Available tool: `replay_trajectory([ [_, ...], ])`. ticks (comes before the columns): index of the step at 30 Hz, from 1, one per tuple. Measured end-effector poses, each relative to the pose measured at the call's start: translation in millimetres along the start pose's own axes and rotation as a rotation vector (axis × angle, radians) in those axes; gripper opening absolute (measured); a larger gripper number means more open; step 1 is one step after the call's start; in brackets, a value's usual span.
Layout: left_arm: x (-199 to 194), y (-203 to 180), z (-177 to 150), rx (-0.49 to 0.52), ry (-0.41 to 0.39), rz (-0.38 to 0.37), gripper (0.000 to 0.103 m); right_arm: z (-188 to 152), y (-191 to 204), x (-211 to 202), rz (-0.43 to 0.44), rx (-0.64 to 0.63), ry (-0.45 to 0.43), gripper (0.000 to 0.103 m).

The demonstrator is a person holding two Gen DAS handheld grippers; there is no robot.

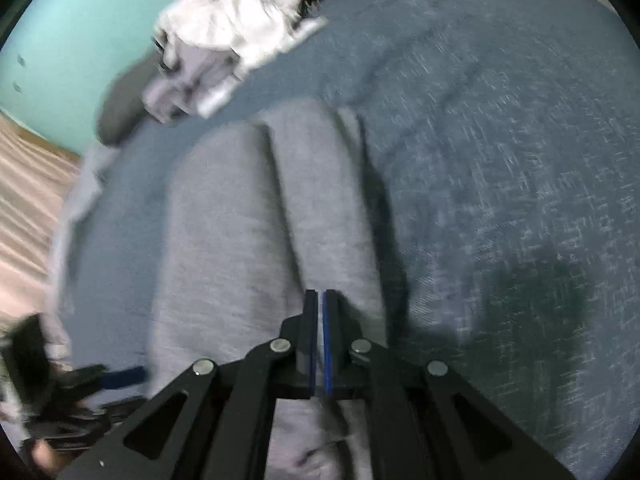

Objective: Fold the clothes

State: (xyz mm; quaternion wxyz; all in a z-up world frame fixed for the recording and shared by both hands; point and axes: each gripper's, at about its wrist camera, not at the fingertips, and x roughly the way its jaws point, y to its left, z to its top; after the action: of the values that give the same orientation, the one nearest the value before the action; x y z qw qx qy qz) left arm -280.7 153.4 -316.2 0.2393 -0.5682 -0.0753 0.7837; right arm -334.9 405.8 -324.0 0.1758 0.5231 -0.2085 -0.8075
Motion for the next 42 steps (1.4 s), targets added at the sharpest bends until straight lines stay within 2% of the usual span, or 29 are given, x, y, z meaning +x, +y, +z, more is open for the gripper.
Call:
replay_trajectory([
  [2,-1,0,-1,0.004,0.001,-0.001,0.047,-1,16,-4,0.057,-0.069,0.015,0.002],
  [5,-1,-1,-2,0.010,0.003,-0.003,0.047,-4,39,4,0.093,-0.144,0.050,0.002],
  [7,-2,-1,-3,0.014,0.004,-0.005,0.047,-5,42,16,0.059,-0.141,0.084,0.002],
  [9,-2,-1,-3,0.018,0.005,-0.006,0.047,-7,34,30,-0.013,-0.114,0.124,0.001],
  [13,-3,-2,-5,0.026,0.007,-0.009,0.047,-8,9,22,-0.079,-0.029,0.079,0.000],
  [17,-7,7,-1,0.002,-0.006,-0.014,0.047,-7,15,4,-0.046,-0.050,0.040,0.001],
  [19,-5,7,0,-0.005,-0.006,-0.017,0.047,-5,24,0,0.000,-0.066,0.026,0.001],
  [21,-4,5,-3,0.001,-0.001,-0.019,0.047,-2,31,3,0.030,-0.071,0.026,0.001],
  [23,-2,2,-5,0.013,0.008,-0.021,0.047,0,34,7,0.022,-0.073,0.045,0.001],
  [26,0,-3,-9,0.034,0.020,-0.014,0.047,0,27,21,-0.059,-0.043,0.095,0.001],
  [29,-1,-6,-11,0.058,0.022,-0.003,0.047,-3,17,10,-0.058,0.005,0.072,0.000],
  [31,-4,-6,-10,0.057,0.016,-0.014,0.047,-6,21,-2,-0.057,-0.024,0.066,0.002],
  [36,-6,-12,-10,0.065,0.011,-0.023,0.047,-29,40,-25,0.026,-0.103,0.102,0.002],
  [42,8,-19,-22,0.080,0.045,-0.008,0.046,-73,52,-23,-0.057,-0.229,0.172,0.002],
])
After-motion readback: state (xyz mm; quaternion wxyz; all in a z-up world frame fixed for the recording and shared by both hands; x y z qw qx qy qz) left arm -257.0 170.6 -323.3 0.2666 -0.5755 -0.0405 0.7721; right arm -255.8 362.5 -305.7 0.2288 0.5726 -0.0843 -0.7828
